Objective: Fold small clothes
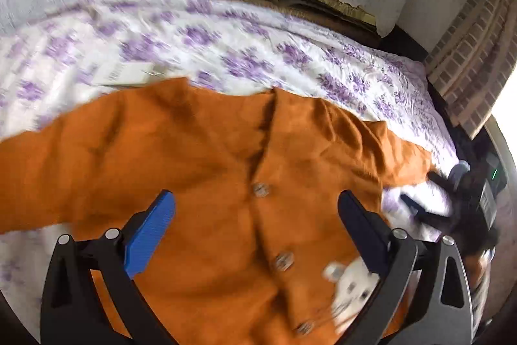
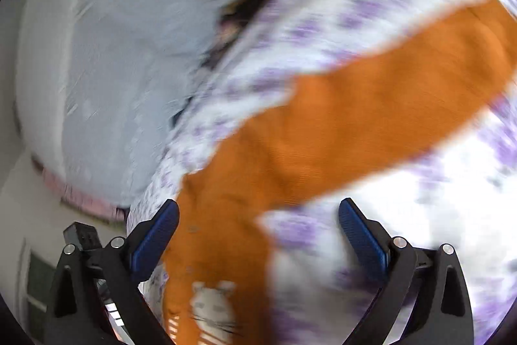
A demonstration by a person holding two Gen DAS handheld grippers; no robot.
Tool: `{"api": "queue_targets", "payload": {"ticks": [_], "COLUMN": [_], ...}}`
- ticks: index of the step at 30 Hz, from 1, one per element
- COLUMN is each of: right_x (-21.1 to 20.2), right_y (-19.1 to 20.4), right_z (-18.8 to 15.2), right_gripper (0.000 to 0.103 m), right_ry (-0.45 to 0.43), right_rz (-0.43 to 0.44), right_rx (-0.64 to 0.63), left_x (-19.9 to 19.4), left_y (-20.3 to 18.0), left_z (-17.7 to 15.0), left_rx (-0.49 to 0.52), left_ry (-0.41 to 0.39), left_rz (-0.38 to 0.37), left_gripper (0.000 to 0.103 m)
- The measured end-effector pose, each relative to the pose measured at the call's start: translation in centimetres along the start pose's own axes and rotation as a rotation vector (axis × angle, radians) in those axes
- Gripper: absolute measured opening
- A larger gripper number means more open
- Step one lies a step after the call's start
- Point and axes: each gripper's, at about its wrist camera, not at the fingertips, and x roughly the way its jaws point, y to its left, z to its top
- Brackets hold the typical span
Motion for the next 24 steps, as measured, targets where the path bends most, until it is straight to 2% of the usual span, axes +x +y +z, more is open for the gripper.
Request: {"api": "queue_targets", "payload": {"ticks": [1,2,3,4,7,9,11,12,14,15,17,19,22,24], "right_x": [-0.2,-0.1,0.2,0.2,1.0,0.5,-1.6,-3.2,-5.1,-5.8,-6.6,-6.5,-5.2,-4.4], "right_y": [0.0,0.0,0.2,0.3,1.1,1.1,0.7,-0.1,-2.3,-3.7,-4.5,-4.9,-4.7,-5.1], "right_z": [0.0,-0.1,0.0,-0.2,-0.6,0.1,0.9,1.4,2.1,2.3,2.5,2.8,4.2,5.5], "right_gripper": [0.097,0.099,0.099,0.099,0.099,0.099,0.099,0.099,0.099,0.099,0.099,0.099,0.100,0.100], "right_ry": [-0.002,0.002,-0.009,-0.022,0.010,0.055,-0.029,-0.098,-0.181,-0.207,-0.286,-0.346,-0.329,-0.316], "right_rz": [0.024,0.030,0.021,0.008,-0.039,-0.061,-0.109,-0.147,-0.242,-0.243,-0.169,-0.180,-0.276,-0.294], "right_rx": [-0.016,-0.019,-0.027,-0.045,-0.111,-0.094,-0.039,-0.015,0.045,0.084,0.102,0.157,0.199,0.225], "left_x": [2.3,4.1,5.1,5.2,5.6,5.1,4.8,4.7,4.6,4.5,4.5,4.7,4.8,4.8], "left_y": [-0.4,-0.4,-0.4,-1.5,-4.3,-4.6,-3.6,-3.0,-2.1,-2.2,-2.5,-2.9,-2.9,-2.8], "left_z": [0.2,-0.1,-0.5,-1.3,-3.1,-3.5,-3.5,-3.3,-3.1,-3.0,-3.2,-3.3,-3.4,-3.3], "left_rx": [-0.017,-0.032,-0.034,0.041,0.228,0.251,0.219,0.195,0.152,0.147,0.153,0.168,0.172,0.168], "left_ry": [0.066,0.117,0.132,0.055,0.045,0.024,0.030,0.032,0.029,0.027,0.026,0.028,0.029,0.028], "left_rz": [-0.029,-0.019,0.008,0.093,0.237,0.234,0.196,0.177,0.143,0.137,0.142,0.160,0.163,0.157], "left_gripper": [0.098,0.098,0.098,0.098,0.099,0.098,0.098,0.098,0.098,0.098,0.098,0.098,0.098,0.098]}}
